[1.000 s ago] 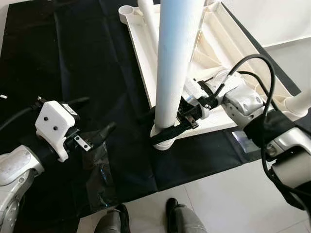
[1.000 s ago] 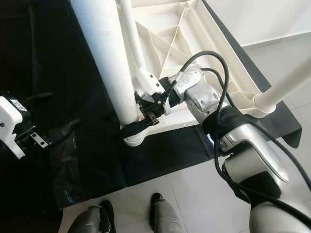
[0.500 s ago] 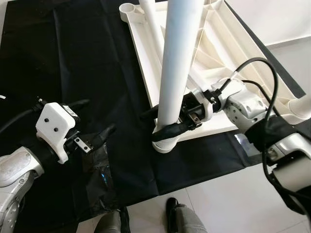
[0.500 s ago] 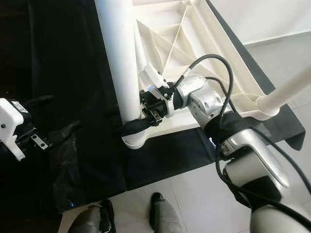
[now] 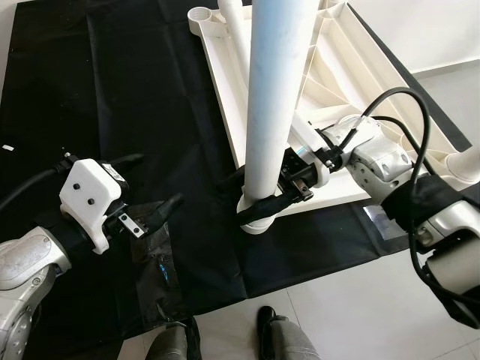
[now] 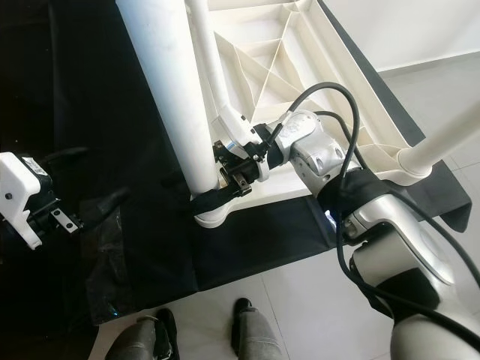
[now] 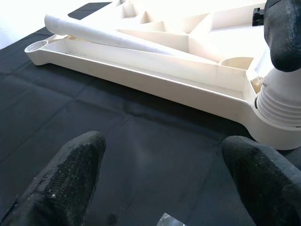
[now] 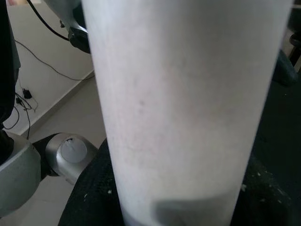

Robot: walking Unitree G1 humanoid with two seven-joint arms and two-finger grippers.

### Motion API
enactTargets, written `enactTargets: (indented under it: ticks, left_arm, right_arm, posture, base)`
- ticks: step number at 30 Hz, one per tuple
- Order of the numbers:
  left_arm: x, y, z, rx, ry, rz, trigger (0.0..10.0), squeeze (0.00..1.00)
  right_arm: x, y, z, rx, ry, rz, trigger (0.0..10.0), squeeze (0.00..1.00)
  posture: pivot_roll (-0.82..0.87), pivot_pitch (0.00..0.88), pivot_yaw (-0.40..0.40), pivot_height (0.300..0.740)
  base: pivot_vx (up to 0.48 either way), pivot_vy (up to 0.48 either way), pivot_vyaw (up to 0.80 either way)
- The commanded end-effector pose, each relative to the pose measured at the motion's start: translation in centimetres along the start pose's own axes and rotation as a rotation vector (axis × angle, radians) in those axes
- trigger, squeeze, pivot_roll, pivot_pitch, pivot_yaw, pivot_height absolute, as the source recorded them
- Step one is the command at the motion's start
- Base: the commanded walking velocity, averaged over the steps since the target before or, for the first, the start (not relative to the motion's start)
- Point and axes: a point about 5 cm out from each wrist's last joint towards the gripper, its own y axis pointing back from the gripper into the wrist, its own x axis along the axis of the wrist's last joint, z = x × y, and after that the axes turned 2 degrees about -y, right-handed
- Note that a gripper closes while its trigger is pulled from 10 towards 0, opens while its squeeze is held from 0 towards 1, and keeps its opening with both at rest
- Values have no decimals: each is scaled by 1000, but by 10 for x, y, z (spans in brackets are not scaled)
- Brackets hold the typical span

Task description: Building children table

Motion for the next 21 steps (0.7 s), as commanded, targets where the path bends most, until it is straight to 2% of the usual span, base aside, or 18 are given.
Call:
enactTargets:
  ticks: [1,2,3,4,6,8,21]
  left_arm:
    - [-1,2,6,-38,4,-19,10000,0]
    - [-1,1,6,-38,4,-18,10000,0]
    - [-1,1,6,-38,4,-18,10000,0]
    - [-1,1,6,-37,4,-17,10000,0]
    - [-1,1,6,-37,4,-17,10000,0]
    - [-2,0,6,-36,4,-17,10000,0]
    - [-3,-1,5,-31,6,-17,10000,0]
  right_arm:
    - [-38,-11,-15,68,-149,-49,10000,0]
    - [-37,-12,-13,49,-160,7,10000,0]
    - [-37,-12,-13,49,-160,7,10000,0]
    - [-36,-12,-14,38,-169,51,10000,0]
    - [-36,-12,-14,38,-169,51,10000,0]
    - [-38,-11,-19,23,-183,104,10000,0]
    - [-38,-6,-21,-30,-191,163,10000,0]
  posture:
    - [-84,370,-32,740]
    - [-86,369,-34,740]
    - [-86,369,-34,740]
    - [-87,372,-36,740]
    - [-87,372,-36,740]
    - [-94,372,-37,740]
    - [-97,374,-36,740]
  base:
    - [0,0,0]
    - [0,0,0]
    - [0,0,0]
    - [0,0,0]
    - [0,0,0]
    - [0,0,0]
    - [0,0,0]
